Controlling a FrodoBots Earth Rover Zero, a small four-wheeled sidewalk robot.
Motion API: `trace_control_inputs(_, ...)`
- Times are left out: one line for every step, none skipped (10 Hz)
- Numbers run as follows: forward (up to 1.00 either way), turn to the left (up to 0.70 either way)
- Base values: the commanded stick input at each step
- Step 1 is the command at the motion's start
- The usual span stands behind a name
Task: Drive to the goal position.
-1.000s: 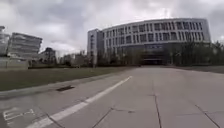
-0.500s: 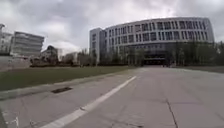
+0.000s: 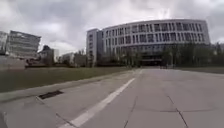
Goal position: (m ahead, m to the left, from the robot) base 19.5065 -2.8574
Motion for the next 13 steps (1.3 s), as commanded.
trace_control_inputs(0.7, -0.35)
trace_control_inputs(0.7, -0.26)
trace_control_inputs(0.7, -0.13)
trace_control_inputs(0.7, 0.0)
trace_control_inputs(0.7, 0.0)
trace_control_inputs(0.7, 0.0)
trace_control_inputs(0.7, 0.0)
trace_control_inputs(0.7, 0.0)
trace_control_inputs(0.7, 0.0)
trace_control_inputs(0.7, 0.0)
trace_control_inputs(0.7, 0.0)
trace_control_inputs(0.7, 0.0)
trace_control_inputs(0.7, 0.16)
